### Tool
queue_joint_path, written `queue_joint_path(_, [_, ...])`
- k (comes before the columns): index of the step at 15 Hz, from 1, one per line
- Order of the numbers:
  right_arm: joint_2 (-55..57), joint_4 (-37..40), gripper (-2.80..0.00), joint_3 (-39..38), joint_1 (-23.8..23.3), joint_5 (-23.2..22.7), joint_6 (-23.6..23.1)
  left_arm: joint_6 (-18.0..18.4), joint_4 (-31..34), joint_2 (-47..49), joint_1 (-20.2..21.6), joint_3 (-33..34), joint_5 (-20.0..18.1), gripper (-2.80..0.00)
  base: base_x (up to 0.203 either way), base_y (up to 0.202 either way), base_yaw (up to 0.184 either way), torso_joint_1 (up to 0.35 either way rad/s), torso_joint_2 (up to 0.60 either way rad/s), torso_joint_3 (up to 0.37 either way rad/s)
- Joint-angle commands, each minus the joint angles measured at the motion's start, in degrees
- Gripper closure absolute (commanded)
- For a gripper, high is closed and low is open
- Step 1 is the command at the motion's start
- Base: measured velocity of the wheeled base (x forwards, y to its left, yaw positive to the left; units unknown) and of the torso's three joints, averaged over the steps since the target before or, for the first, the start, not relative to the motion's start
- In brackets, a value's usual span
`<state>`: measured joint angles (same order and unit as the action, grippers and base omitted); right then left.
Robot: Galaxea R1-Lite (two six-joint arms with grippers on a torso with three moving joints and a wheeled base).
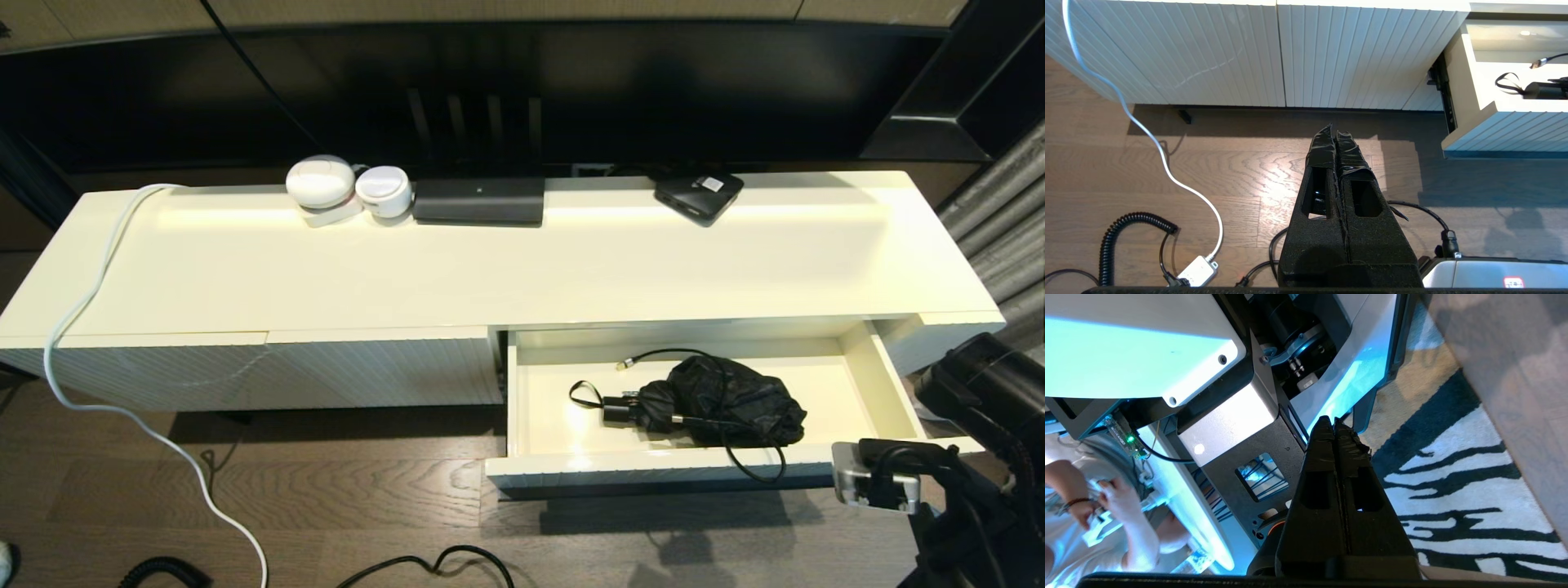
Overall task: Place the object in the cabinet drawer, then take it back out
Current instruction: Put the data cable in the drawer
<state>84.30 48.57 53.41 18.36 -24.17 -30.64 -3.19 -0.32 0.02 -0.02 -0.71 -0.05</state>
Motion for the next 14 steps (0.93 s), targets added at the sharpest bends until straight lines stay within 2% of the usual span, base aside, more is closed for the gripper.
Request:
queue_joint_path(1, [3.15,0.27,0.0,0.07,0.01,-0.13,-0.17,-0.06,-0.03,0.06,-0.05,0.0,0.04,0.0,0.0,0.0,0.0,0.0,0.0,0.0])
queue_joint_path(11, [11.26,-0.99,0.0,0.9,-0.77,3.12,-0.03,-0.06,-0.03,0.06,0.02,0.0,-0.02,0.0,0.0,0.0,0.0,0.0,0.0,0.0])
queue_joint_path(14, [14.37,-1.37,0.0,3.88,-1.89,3.08,0.05,-0.06,-0.03,0.06,0.02,0.0,-0.04,0.0,0.0,0.0,0.0,0.0,0.0,0.0])
